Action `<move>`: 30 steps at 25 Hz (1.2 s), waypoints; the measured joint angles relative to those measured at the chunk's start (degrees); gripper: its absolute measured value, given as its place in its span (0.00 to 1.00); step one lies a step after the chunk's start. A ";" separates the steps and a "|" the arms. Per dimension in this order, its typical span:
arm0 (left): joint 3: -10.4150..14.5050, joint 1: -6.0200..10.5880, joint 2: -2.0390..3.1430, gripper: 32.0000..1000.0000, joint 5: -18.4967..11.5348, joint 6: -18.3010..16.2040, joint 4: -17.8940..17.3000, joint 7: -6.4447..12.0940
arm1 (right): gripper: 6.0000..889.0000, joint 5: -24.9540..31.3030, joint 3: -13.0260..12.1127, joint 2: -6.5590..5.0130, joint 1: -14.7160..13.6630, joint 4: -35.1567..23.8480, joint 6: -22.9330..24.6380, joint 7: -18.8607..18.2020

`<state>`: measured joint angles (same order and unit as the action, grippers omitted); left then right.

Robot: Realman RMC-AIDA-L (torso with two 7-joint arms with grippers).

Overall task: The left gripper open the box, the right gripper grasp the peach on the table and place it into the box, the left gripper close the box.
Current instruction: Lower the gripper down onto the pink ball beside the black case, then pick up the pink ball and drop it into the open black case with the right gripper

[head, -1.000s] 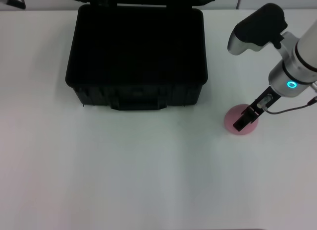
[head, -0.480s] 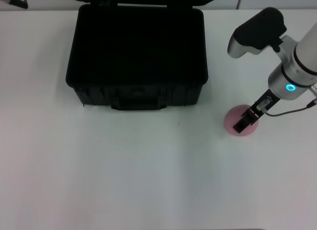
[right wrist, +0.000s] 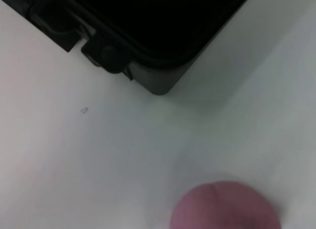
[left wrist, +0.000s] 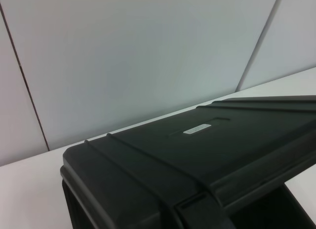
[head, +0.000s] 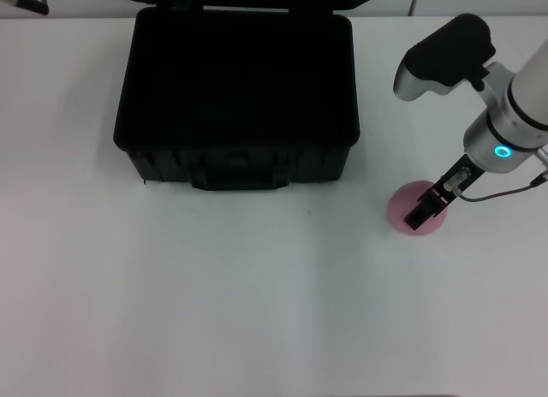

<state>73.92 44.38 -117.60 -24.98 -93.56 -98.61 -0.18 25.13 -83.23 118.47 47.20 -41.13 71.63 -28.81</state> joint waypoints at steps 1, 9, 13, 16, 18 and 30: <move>0.00 0.00 0.00 0.36 0.00 -0.01 0.00 0.00 | 0.89 -0.01 0.00 0.01 0.00 0.02 0.00 0.08; 0.00 0.00 0.00 0.36 0.03 -0.05 0.02 0.01 | 0.61 -0.15 0.41 -0.11 0.00 0.09 0.00 0.28; 0.00 0.00 0.00 0.36 0.03 -0.05 0.08 0.01 | 0.38 -0.12 0.49 -0.16 0.00 0.09 0.14 0.21; 0.00 0.00 0.00 0.36 0.03 -0.05 0.09 0.01 | 0.31 -0.29 0.53 -0.17 0.00 0.09 0.28 0.20; -0.01 0.00 0.00 0.36 0.03 -0.05 0.09 0.01 | 0.27 -0.31 0.53 -0.17 0.00 0.09 0.33 0.20; 0.00 -0.39 0.09 0.36 0.03 -0.05 0.15 0.17 | 0.07 -0.12 1.60 -0.29 0.39 -1.44 2.26 0.12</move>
<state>73.92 43.99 -117.51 -24.96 -93.60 -98.46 -0.01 25.01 -81.63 118.18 47.59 -42.57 73.89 -28.69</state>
